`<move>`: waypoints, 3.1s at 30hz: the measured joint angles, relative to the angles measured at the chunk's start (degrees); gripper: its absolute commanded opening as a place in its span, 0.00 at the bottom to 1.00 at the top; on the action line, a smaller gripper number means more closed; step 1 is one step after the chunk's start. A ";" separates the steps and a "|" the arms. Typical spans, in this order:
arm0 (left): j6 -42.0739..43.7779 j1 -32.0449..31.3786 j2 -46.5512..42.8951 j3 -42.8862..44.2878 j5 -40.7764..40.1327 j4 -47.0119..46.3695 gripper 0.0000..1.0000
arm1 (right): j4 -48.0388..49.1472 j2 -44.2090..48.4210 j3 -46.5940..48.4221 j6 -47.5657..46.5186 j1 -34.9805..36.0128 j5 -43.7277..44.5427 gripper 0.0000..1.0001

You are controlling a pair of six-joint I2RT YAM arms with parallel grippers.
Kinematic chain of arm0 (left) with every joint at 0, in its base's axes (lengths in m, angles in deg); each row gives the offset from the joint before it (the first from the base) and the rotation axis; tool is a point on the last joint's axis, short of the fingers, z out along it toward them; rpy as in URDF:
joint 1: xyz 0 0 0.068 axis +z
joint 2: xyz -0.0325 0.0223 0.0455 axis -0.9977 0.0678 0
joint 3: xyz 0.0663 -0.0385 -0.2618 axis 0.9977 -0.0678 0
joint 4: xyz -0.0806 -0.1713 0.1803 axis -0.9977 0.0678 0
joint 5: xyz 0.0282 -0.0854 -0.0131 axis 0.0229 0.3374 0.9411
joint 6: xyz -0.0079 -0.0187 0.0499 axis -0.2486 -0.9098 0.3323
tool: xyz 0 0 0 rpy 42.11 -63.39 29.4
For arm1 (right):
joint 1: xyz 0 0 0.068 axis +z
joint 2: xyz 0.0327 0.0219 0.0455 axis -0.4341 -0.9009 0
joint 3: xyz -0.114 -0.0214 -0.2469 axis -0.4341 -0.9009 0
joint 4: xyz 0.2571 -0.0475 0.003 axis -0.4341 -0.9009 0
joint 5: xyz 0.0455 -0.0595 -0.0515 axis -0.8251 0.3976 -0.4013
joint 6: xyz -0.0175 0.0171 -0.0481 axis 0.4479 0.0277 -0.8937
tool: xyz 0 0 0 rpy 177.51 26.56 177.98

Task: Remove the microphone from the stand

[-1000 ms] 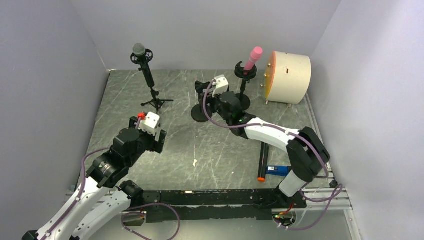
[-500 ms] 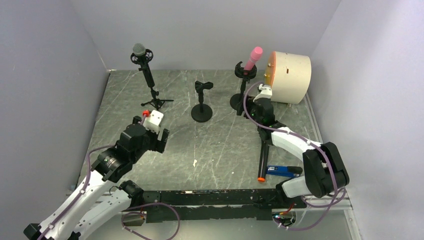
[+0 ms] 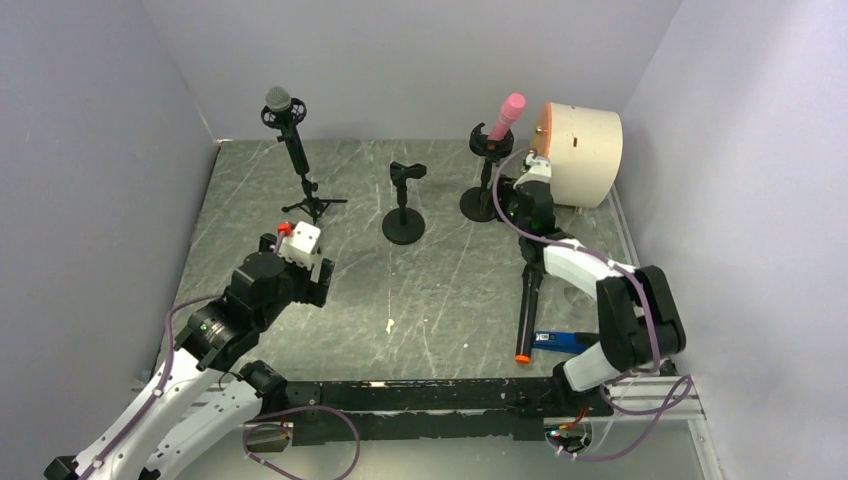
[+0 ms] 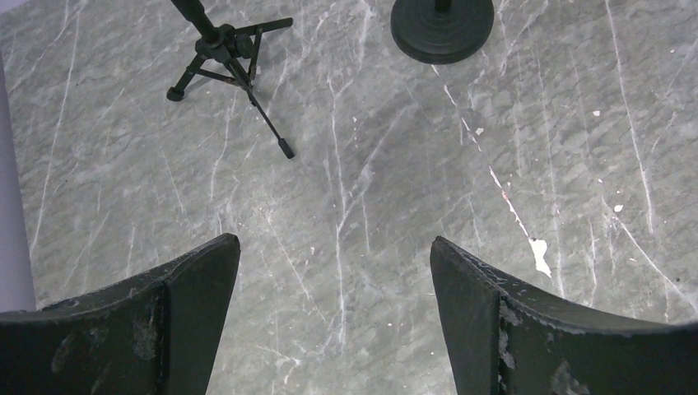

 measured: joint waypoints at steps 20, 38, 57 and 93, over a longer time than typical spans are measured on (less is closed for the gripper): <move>-0.02 0.11 1.14 0.04 -1.95 0.46 0.89 | 10.51 -20.85 13.55 -14.84 -0.09 -1.46 0.39; 0.00 0.20 2.82 0.07 -1.92 0.50 0.89 | 11.21 -21.31 14.53 -18.08 -0.24 -4.31 0.54; -0.02 0.20 3.50 0.09 -1.88 0.55 0.88 | 13.70 -19.50 12.81 -15.54 -0.50 -8.07 0.18; 0.00 0.31 2.43 0.09 1.36 0.44 0.88 | 7.98 10.88 -14.36 -8.22 29.59 0.20 0.66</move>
